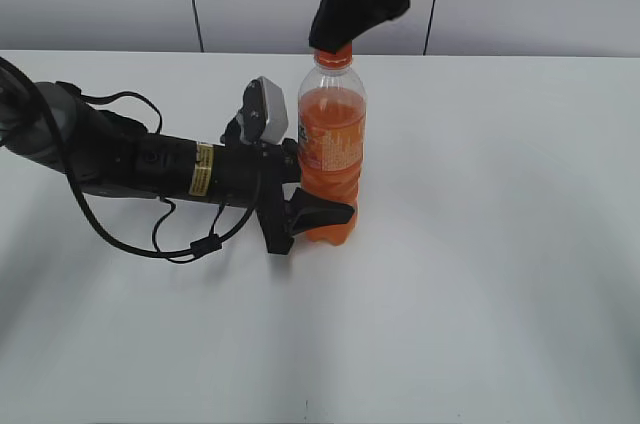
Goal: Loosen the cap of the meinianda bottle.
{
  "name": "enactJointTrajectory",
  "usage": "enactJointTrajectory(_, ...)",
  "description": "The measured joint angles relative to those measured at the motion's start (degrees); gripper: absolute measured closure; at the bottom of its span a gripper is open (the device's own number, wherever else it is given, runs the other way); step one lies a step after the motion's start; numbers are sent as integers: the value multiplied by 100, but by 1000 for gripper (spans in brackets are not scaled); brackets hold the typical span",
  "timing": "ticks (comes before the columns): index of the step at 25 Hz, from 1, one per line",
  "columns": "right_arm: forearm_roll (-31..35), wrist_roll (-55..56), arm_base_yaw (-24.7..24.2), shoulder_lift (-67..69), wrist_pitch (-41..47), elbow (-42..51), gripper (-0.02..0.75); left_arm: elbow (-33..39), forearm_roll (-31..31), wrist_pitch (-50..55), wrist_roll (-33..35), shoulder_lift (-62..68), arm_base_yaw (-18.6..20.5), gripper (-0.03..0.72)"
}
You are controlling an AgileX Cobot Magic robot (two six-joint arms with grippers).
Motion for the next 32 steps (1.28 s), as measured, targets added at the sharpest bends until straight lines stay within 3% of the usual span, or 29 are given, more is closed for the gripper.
enactJointTrajectory(7,-297,5110,0,-27,0,0,207,0,0,0,-7,0,0,286)
enactJointTrajectory(10,-700,6419,0,-27,0,0,225,0,0,0,-7,0,0,286)
enactJointTrajectory(15,-875,6888,0,-27,0,0,234,0,0,0,-7,0,0,286)
enactJointTrajectory(32,-635,6922,0,93,0,0,234,0,0,0,-7,0,0,286)
